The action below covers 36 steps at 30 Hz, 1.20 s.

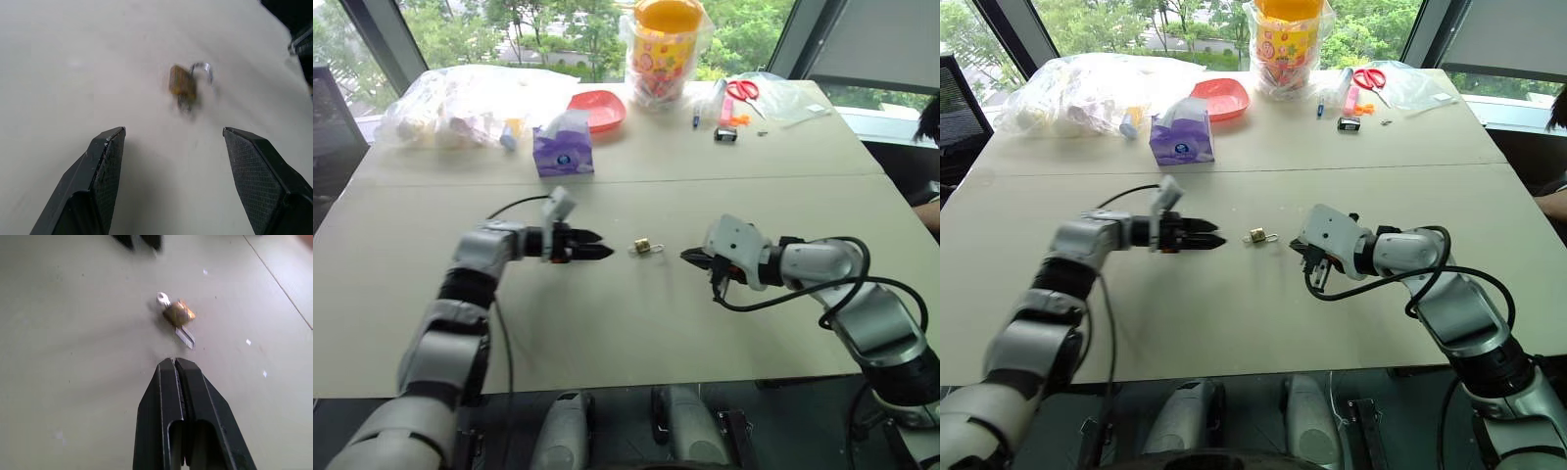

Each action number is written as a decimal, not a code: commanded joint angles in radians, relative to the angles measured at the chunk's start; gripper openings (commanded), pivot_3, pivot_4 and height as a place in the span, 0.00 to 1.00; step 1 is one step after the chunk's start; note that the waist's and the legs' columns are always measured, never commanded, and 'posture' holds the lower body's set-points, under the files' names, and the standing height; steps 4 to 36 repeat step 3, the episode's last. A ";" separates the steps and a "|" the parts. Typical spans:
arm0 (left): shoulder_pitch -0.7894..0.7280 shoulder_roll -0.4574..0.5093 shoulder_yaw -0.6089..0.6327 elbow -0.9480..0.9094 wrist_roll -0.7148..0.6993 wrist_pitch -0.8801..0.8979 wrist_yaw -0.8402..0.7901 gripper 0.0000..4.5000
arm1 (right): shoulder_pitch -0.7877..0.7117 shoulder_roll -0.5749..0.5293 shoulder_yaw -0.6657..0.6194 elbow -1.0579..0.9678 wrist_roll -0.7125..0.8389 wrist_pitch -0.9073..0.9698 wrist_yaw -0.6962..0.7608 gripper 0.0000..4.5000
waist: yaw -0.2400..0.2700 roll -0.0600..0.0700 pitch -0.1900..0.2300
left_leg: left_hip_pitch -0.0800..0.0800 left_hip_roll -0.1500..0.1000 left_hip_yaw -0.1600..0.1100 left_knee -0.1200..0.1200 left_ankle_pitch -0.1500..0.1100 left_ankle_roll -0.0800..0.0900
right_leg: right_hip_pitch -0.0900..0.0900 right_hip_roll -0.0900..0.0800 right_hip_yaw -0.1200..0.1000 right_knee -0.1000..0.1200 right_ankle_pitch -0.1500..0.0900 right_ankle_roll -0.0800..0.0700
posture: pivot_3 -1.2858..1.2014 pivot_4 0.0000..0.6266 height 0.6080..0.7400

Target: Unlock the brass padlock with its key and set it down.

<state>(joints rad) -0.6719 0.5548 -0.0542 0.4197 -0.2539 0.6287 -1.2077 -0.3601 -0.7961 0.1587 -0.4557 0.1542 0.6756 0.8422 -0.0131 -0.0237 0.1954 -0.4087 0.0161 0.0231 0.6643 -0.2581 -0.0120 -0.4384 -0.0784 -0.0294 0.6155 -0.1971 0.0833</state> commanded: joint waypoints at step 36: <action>0.154 0.046 0.131 -0.364 -0.101 0.101 0.115 0.74 | 0.014 0.045 -0.081 -0.022 0.047 0.025 -0.051 0.00 | 0.020 0.000 0.000 | 0.000 0.000 0.000 0.002 0.000 0.000 | 0.002 -0.003 0.000 -0.002 -0.002 -0.003 | 0.52 0.24 1.00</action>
